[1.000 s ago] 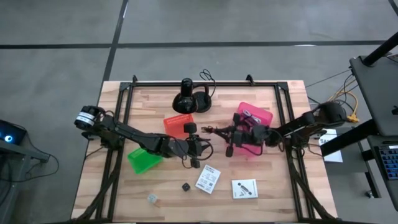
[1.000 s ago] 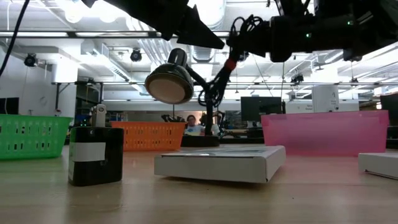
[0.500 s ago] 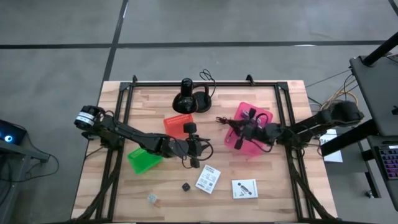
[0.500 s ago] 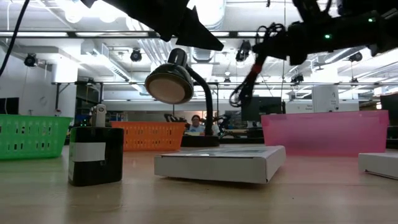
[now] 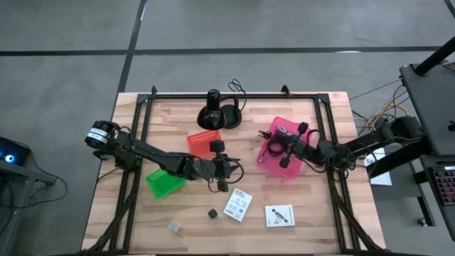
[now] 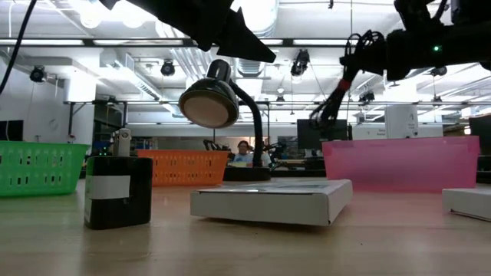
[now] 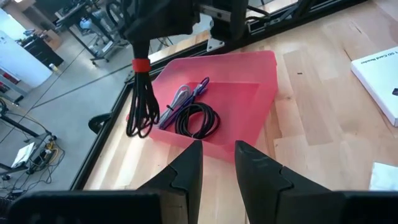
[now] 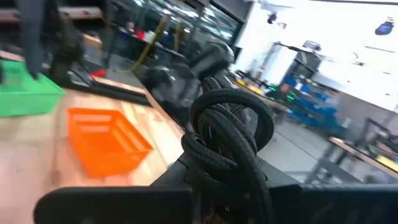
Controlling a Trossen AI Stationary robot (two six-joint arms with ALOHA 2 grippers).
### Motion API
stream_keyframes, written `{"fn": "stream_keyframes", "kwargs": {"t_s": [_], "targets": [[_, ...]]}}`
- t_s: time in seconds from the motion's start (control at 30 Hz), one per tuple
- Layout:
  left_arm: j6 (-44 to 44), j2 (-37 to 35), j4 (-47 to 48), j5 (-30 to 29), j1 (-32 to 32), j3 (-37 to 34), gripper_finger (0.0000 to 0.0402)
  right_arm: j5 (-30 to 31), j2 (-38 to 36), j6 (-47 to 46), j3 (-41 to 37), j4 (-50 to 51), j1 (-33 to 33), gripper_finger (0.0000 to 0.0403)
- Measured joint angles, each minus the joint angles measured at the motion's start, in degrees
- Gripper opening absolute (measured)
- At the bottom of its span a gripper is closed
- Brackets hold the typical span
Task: Pick and place items into bin
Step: Put the black charger cable into the pink bin
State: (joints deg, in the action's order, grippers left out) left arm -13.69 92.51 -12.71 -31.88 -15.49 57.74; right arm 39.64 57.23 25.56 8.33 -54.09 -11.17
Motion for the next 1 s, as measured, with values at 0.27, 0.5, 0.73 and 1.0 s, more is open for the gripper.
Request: {"fn": "stream_keyframes", "kwargs": {"t_s": [0.27, 0.5, 0.73, 1.0], "targets": [[0.0, 0.0, -0.2, 0.0, 0.0, 0.0, 0.0077, 6.1, -2.2, 1.7, -0.9, -0.1, -2.5, 0.0018], [0.0, 0.0, -0.1, 0.0, 0.0, 0.0, 0.0077, 18.7, -2.1, 2.7, 0.8, 4.7, -5.7, 0.0018], [0.0, 0.0, 0.0, 0.0, 0.0, 0.0, 0.0077, 27.1, -2.0, 3.6, 1.2, 6.0, -7.3, 0.0018], [0.0, 0.0, 0.0, 0.0, 0.0, 0.0, 0.0077, 33.1, -2.0, 2.7, 1.4, 10.4, -7.4, 0.0018]]}}
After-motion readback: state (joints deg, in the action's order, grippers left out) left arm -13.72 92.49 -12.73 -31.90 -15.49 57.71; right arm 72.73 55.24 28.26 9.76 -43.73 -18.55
